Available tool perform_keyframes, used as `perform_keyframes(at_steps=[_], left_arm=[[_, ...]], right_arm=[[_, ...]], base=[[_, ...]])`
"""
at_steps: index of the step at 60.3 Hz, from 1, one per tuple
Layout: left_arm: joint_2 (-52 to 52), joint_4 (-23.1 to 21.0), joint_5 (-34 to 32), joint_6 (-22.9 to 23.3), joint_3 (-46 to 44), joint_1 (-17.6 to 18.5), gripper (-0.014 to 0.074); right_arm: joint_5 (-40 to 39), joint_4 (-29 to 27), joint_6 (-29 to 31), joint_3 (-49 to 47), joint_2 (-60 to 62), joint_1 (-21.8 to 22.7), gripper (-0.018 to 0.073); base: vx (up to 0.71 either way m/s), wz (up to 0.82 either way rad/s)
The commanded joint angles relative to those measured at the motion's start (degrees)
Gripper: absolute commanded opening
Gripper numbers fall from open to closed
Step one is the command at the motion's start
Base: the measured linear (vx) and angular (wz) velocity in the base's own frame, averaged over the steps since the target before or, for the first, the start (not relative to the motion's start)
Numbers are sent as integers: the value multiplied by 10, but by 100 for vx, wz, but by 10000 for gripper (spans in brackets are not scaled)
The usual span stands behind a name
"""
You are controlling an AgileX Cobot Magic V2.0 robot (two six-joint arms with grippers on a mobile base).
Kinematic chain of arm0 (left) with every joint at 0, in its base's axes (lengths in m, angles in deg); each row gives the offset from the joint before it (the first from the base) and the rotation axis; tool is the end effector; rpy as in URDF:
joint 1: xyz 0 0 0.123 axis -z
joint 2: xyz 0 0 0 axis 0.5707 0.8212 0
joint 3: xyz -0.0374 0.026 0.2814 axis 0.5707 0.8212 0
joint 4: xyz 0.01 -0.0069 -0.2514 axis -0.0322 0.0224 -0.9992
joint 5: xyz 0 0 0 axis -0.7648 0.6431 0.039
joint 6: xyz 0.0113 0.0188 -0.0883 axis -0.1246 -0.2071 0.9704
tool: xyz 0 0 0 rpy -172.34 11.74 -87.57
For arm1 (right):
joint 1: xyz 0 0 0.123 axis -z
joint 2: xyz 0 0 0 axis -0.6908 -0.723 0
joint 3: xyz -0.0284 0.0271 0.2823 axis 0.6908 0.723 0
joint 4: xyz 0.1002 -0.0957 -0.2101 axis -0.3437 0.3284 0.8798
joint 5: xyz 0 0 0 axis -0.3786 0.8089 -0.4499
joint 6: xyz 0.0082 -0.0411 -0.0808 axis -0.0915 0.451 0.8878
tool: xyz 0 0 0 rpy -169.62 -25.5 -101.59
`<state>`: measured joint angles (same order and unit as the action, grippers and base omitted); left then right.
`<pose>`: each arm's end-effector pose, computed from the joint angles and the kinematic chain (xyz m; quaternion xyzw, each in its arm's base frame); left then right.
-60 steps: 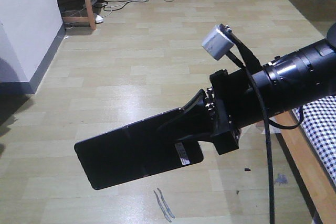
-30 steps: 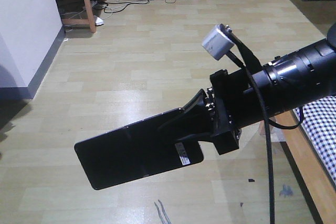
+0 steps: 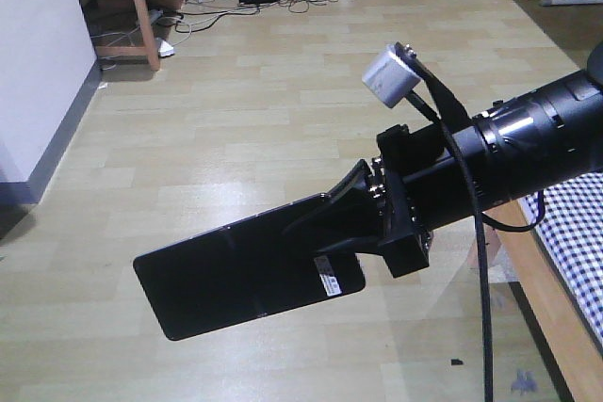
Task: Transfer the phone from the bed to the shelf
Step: 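Drive the base away from the bed holding the phone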
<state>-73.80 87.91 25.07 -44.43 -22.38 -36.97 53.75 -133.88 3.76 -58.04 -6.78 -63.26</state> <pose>0.0559 0.0031 0.1856 0.0187 0.7493 0.0486 0.6601 0.2276 0.1616 0.3404 -0.4451 0.7378 0.4443 0.2453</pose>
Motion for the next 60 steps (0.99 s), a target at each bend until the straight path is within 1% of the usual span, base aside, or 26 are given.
perform_keyframes(at_steps=[1,35,60], left_arm=[[-6,-3,-40,2,-15,0,1],[-6,-3,-40,2,-15,0,1],[-6,-3,-40,2,-15,0,1]], right_arm=[[40,-50,2,-15,20,1,-1],[40,-50,2,-15,20,1,-1],[40,-50,2,-15,20,1,-1]], base=[[31,-6],[33,-7],[39,-4]])
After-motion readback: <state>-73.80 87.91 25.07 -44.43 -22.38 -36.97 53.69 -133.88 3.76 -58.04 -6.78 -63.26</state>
